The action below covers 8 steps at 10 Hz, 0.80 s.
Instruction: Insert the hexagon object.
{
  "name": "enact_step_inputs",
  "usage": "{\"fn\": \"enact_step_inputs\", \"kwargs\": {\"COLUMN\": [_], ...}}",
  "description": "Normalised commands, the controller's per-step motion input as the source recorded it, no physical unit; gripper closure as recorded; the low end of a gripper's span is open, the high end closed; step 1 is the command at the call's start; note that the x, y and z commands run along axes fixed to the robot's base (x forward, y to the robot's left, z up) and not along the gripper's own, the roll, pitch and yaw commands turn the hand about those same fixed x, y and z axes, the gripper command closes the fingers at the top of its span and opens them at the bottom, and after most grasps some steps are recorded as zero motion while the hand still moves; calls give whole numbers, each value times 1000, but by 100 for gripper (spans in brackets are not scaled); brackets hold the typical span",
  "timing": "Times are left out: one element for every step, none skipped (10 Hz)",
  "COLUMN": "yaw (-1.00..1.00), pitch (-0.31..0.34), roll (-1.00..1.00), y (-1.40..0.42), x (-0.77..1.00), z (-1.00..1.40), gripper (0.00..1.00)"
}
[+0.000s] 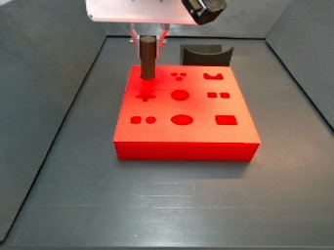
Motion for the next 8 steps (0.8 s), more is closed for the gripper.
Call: {"fn": "enact_step_inputs", "kwargs": {"yaw": [-71, -46, -34, -14, 0, 0, 0, 0], "pitch": [-111, -119, -113, -116, -99, -93, 0, 0], "roll": [16, 0, 0, 0, 1, 69, 43, 0], "y": [0, 0, 0, 14, 6, 0, -14, 0], "x": [-131, -177, -194, -146, -57, -100, 0, 0], "z": [-1000, -1000, -1000, -1000, -1000, -1000, 0, 0], "gripper": [100, 100, 100, 100, 100, 100, 100, 100]}}
